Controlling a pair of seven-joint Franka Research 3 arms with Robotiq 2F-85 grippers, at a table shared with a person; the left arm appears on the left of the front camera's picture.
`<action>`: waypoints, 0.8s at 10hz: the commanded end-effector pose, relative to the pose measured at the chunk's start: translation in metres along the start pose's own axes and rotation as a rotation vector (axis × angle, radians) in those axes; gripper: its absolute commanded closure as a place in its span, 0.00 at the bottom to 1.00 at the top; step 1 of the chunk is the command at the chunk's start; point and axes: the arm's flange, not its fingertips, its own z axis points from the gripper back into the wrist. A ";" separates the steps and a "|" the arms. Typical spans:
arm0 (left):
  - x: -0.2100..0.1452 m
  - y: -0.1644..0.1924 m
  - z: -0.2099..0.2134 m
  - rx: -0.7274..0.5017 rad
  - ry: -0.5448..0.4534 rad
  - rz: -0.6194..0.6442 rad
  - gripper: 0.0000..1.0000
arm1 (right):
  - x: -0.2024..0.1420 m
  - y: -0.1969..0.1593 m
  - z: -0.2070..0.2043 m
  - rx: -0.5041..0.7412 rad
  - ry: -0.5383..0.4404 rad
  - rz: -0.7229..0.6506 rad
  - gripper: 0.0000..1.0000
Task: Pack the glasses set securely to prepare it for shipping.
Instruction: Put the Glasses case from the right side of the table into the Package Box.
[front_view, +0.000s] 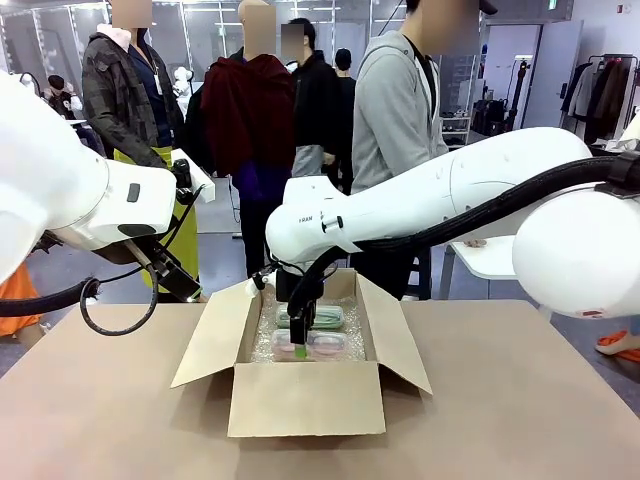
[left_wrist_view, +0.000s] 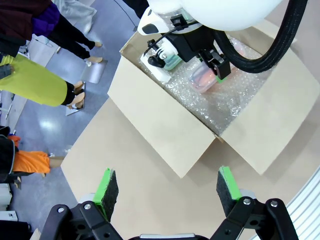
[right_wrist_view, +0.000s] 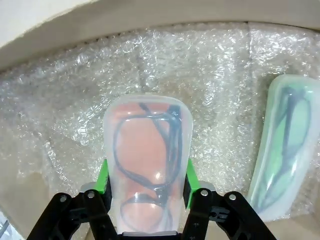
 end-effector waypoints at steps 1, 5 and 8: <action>-0.001 0.001 0.001 0.004 0.000 -0.018 0.00 | 0.002 -0.002 0.005 -0.006 0.017 0.022 0.36; -0.001 0.001 0.001 0.004 0.000 -0.018 0.00 | -0.003 -0.003 0.007 -0.009 0.007 0.011 0.00; -0.001 0.001 0.001 0.004 0.000 -0.018 0.00 | -0.007 -0.008 0.012 -0.031 -0.014 -0.035 0.00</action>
